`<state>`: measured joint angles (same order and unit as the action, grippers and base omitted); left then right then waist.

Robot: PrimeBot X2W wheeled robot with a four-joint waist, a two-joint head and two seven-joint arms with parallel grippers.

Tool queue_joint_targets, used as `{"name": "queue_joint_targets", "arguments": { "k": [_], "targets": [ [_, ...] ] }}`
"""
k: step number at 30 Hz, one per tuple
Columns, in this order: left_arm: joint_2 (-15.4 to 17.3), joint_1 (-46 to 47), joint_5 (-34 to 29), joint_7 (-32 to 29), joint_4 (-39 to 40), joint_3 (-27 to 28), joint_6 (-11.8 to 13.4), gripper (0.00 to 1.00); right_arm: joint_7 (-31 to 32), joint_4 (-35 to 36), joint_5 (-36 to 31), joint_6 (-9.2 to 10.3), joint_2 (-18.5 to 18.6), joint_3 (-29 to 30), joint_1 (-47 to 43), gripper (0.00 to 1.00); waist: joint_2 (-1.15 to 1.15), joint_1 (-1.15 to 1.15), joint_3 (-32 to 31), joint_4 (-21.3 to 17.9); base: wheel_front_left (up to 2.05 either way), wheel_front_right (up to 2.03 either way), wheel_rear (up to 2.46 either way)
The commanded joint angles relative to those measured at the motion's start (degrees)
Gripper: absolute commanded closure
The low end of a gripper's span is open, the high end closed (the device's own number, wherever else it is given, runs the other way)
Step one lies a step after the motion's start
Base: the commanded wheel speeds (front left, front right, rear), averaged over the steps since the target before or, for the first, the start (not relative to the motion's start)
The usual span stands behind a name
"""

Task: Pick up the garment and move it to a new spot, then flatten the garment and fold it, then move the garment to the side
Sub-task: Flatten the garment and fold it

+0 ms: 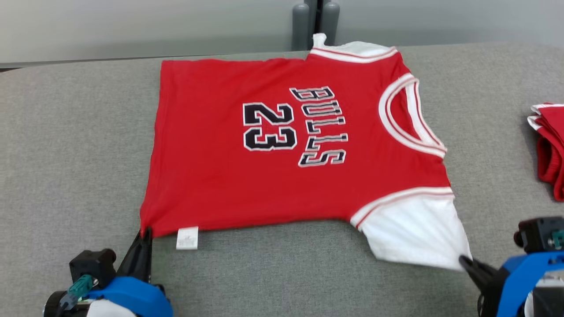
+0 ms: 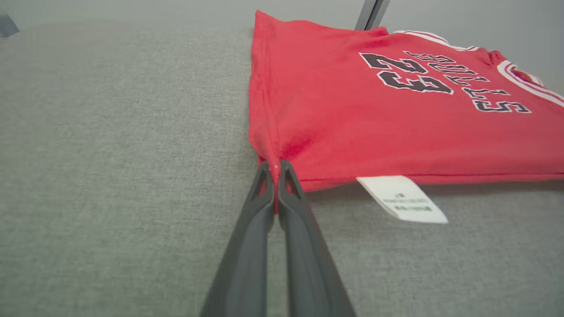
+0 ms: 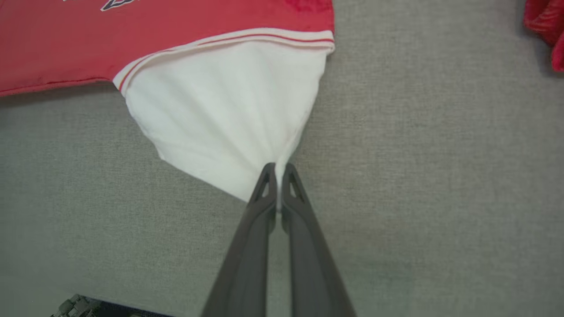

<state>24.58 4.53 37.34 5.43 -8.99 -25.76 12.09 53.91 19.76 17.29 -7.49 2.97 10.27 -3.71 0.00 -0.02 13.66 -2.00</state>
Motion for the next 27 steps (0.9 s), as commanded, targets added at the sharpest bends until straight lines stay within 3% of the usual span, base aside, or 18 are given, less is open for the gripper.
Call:
{"name": "queue_joint_targets", "arguments": {
  "k": [1,7,13,20,27],
  "targets": [
    [1.63,-1.43,-0.33,-1.58,1.95,-0.07,0.92,1.00,1.86,1.27,0.99,-0.01,-0.07,0.49,-2.60,1.00,0.00,0.02,-0.22,0.40,0.00,0.00,0.00],
    [7.88,-5.50,-1.79,-9.24,9.00,-2.67,0.89,1.00,6.98,4.83,3.96,-0.01,-0.06,1.80,-8.59,1.00,0.00,0.02,-0.25,1.21,0.00,0.00,0.00],
    [11.45,-5.41,-0.55,-15.14,14.62,-4.18,-1.13,1.00,4.11,8.89,3.35,-0.02,-0.08,2.08,-6.71,1.00,0.00,0.02,0.13,1.34,0.00,0.00,0.00],
    [9.80,1.48,3.71,-18.36,16.97,-2.66,-4.12,1.00,-0.28,8.60,2.34,-0.01,0.00,-0.87,3.90,1.00,0.00,0.02,1.72,1.03,0.00,0.00,0.00],
    [6.70,8.62,16.03,-23.91,14.66,1.34,-8.13,1.00,-1.25,4.03,7.48,-0.01,4.15,-4.48,15.12,1.00,0.00,0.02,3.91,0.88,0.00,0.00,0.00]
  ]
}}
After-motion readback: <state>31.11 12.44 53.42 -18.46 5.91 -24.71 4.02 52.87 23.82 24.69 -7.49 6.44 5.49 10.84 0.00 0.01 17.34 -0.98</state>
